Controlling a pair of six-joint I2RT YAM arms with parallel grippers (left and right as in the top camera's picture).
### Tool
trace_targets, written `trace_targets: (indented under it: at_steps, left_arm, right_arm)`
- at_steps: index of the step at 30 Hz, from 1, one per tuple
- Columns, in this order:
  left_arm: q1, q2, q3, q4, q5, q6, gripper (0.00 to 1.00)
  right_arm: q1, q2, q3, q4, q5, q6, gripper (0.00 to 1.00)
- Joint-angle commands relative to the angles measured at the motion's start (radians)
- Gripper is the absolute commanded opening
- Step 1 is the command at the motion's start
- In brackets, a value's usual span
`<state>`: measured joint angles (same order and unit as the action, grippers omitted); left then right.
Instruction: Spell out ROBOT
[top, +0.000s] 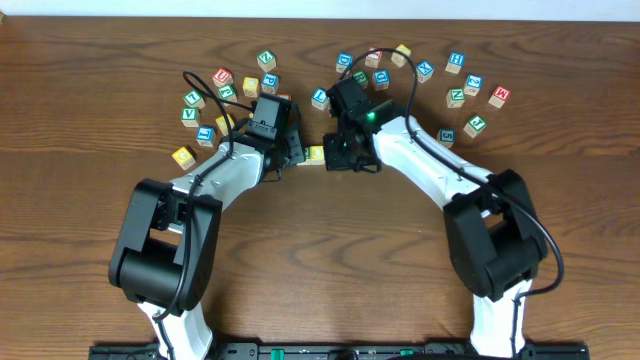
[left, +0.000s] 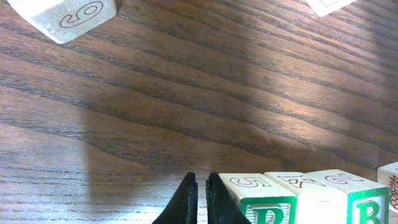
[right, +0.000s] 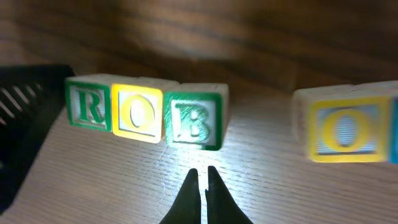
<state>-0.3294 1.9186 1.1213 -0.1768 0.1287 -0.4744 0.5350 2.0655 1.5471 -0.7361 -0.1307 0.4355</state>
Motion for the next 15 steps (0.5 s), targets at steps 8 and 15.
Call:
trace_targets:
  at_steps: [8, 15]
  left_arm:
    - [0.003, 0.003, -0.008, 0.0, -0.005, -0.006, 0.07]
    - [0.003, 0.003, -0.008, 0.0, -0.005, -0.006, 0.08]
  right_arm:
    - [-0.018, -0.008, -0.006, 0.035, 0.083, 0.014, 0.01]
    - [-0.016, 0.027, -0.006, 0.042, 0.075, 0.024, 0.01]
